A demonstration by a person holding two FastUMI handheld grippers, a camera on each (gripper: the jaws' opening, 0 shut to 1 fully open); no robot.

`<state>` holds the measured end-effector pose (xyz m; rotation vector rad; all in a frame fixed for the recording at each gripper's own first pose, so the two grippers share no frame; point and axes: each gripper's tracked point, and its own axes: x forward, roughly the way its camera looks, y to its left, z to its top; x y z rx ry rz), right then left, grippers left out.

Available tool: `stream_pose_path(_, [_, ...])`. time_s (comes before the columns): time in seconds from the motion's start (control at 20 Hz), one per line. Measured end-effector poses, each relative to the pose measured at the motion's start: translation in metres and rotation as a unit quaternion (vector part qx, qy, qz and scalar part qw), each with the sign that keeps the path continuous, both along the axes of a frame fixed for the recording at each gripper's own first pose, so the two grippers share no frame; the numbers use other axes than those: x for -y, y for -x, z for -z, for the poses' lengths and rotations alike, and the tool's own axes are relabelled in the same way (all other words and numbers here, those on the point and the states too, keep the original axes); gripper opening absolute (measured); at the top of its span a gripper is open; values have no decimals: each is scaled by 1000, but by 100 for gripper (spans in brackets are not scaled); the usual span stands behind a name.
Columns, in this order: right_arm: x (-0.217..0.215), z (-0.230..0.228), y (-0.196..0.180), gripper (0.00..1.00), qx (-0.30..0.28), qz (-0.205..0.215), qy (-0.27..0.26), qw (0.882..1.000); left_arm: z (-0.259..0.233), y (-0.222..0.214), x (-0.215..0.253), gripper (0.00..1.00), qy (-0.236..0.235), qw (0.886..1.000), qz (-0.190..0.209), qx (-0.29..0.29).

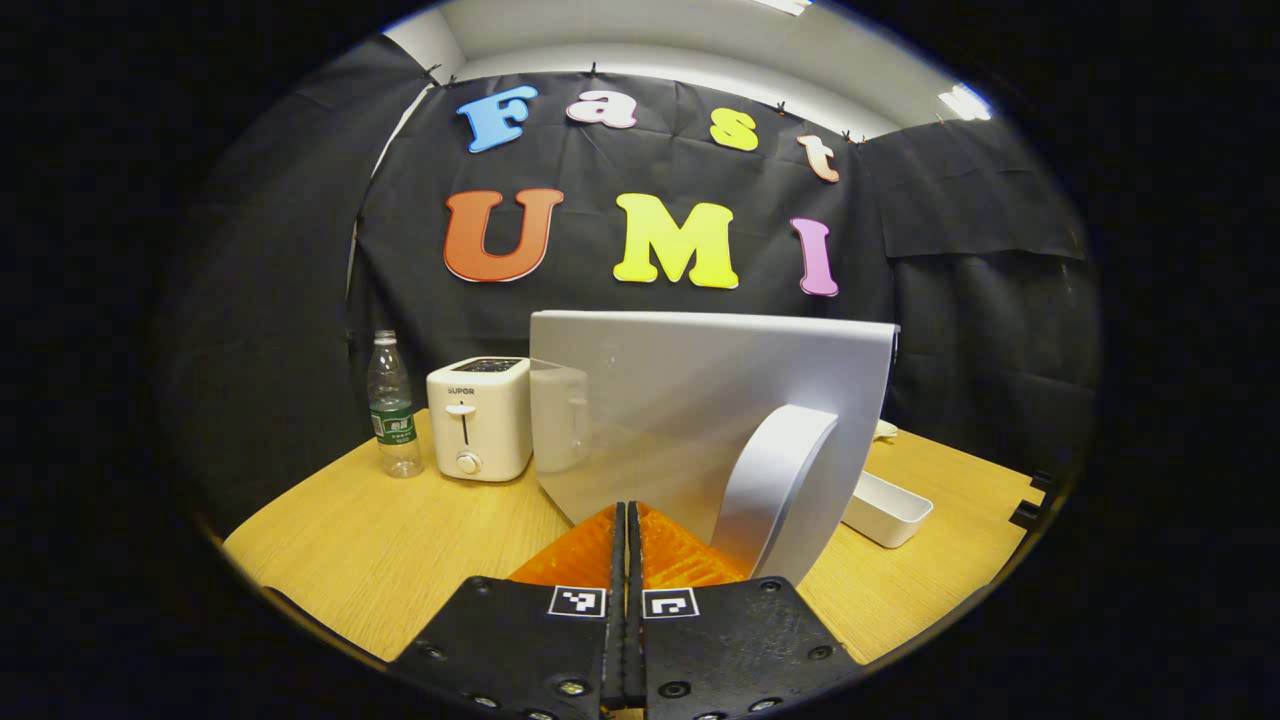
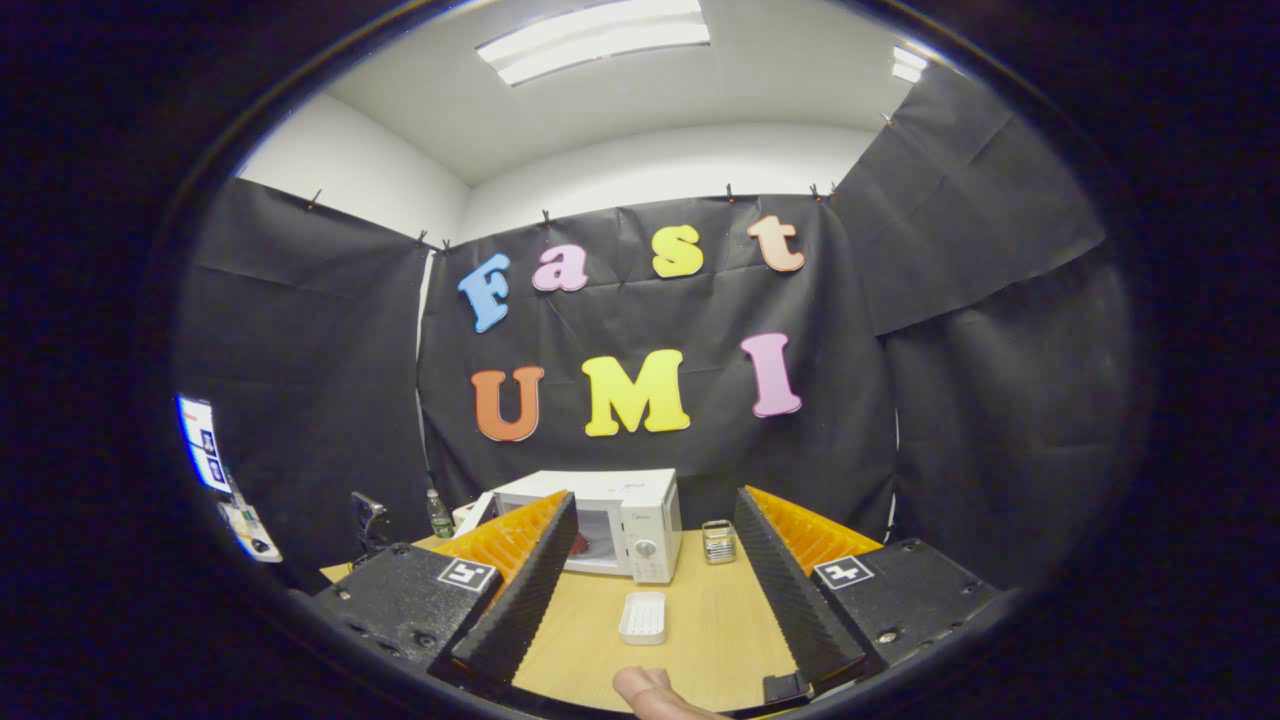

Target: Open the microwave oven with the left hand, put the food in, and close the microwave oven.

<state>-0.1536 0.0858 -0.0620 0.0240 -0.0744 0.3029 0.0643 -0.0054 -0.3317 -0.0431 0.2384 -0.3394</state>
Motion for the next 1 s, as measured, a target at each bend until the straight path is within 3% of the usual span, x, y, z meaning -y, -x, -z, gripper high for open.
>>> stream_pose_path(0.05, [1, 2, 1, 100, -4, -4, -1, 1000, 2, 1, 8, 0, -4, 1000, 7, -1])
stream_pose_path(0.1, [1, 1, 1, 90, -5, -7, -4, 1000, 4, 0, 18, 0, -9, 1000, 15, -2])
stream_pose_path(0.15, [3, 1, 2, 100, -7, -9, -8, 1000, 4, -1, 27, 0, -14, 1000, 21, 0])
stream_pose_path(0.2, [5, 2, 1, 90, -9, -9, -11, 1000, 4, -3, 36, 0, -17, 1000, 25, 2])
stream_pose_path(0.35, [14, 4, 0, 90, -9, -6, -13, 1000, 3, -12, 61, 0, -17, 999, 34, 10])
stream_pose_path(0.4, [16, 5, 0, 100, -9, -5, -13, 1000, 2, -16, 69, 0, -16, 999, 36, 12])
stream_pose_path(0.45, [18, 5, -1, 90, -7, -5, -13, 1000, 2, -19, 77, 0, -16, 999, 38, 11])
stream_pose_path(0.5, [22, 4, -1, 90, -6, -2, -12, 1000, 0, -24, 83, 0, -16, 999, 39, 14])
stream_pose_path(0.55, [27, 4, -2, 100, -4, 2, -13, 1000, -3, -28, 89, 0, -13, 999, 36, 18])
stream_pose_path(0.6, [32, 4, -4, 90, -2, 5, -13, 1000, -4, -32, 95, 0, -9, 999, 35, 17])
stream_pose_path(1.0, [57, 16, -31, 89, -12, 17, -23, 1000, -9, -68, 138, 0, -4, 999, 34, 9])
